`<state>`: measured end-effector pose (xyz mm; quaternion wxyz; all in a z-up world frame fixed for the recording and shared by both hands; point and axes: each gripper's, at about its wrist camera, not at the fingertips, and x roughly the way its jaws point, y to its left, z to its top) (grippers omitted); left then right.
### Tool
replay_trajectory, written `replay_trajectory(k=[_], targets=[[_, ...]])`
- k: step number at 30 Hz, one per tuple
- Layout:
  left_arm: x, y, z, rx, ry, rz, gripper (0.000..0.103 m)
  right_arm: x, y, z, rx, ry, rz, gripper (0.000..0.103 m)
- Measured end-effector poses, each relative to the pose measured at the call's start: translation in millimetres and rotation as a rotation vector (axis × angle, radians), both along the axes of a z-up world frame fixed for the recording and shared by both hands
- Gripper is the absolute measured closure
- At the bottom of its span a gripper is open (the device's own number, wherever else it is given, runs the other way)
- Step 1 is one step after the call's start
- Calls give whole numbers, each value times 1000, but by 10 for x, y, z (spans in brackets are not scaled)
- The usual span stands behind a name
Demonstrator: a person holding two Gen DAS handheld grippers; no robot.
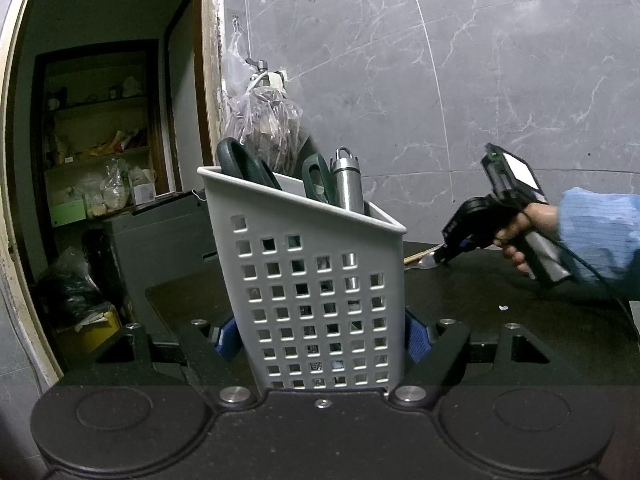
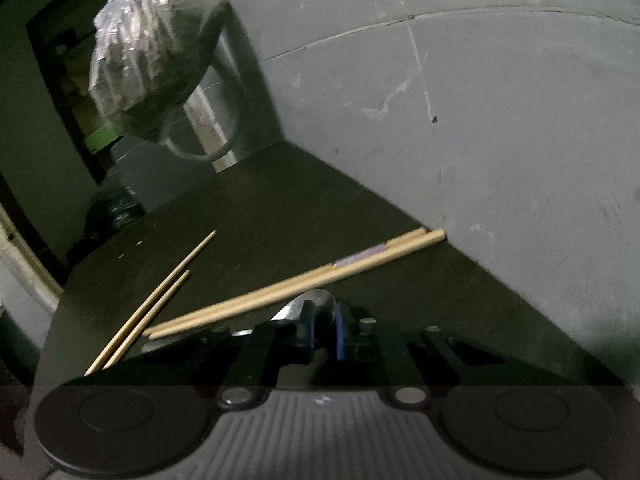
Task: Organize utensils
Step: 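Lower the right gripper onto the metal spoon and close on its bowl, then lift the metal spoon with the right gripper and carry it above the caddy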
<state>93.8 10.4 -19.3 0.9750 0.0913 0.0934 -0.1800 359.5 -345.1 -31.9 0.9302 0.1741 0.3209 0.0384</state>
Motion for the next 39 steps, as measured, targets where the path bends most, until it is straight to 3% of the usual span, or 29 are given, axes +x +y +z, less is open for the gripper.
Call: replay_trajectory(k=[7, 15, 18, 22, 24, 26, 28, 31, 34, 36, 39], targets=[[-2, -4, 1, 1, 0, 1, 24, -502, -110, 20, 5, 6, 94, 93], [-4, -7, -6, 2, -1, 1, 24, -1291, -230, 96, -109, -8, 228, 93], [-4, -10, -9, 2, -1, 3, 24, -1442, -296, 128, -145, -21, 220, 93], [-11, -16, -6, 6, 1, 8, 24, -1368, -440, 101, -78, -36, 177, 91], [-13, -25, 8, 9, 3, 10, 24, -1276, -493, 56, -13, -29, 169, 84], [-13, -29, 15, 8, 3, 12, 24, -1239, -534, 8, 58, -39, 180, 66], [-13, -32, 16, 10, 3, 12, 24, -1269, -546, -23, 92, -59, 176, 57], [-16, -31, 13, 12, 1, 12, 24, -1362, -493, -65, 81, -89, 162, 53], [-16, -30, 14, 11, 2, 12, 24, -1449, -447, -85, 74, -115, 125, 41], [-19, -24, 12, 11, 1, 13, 24, -1489, -392, -70, 27, -121, 99, 31], [-20, -25, 15, 11, 1, 13, 24, -1493, -270, -43, -62, -109, 92, 30]])
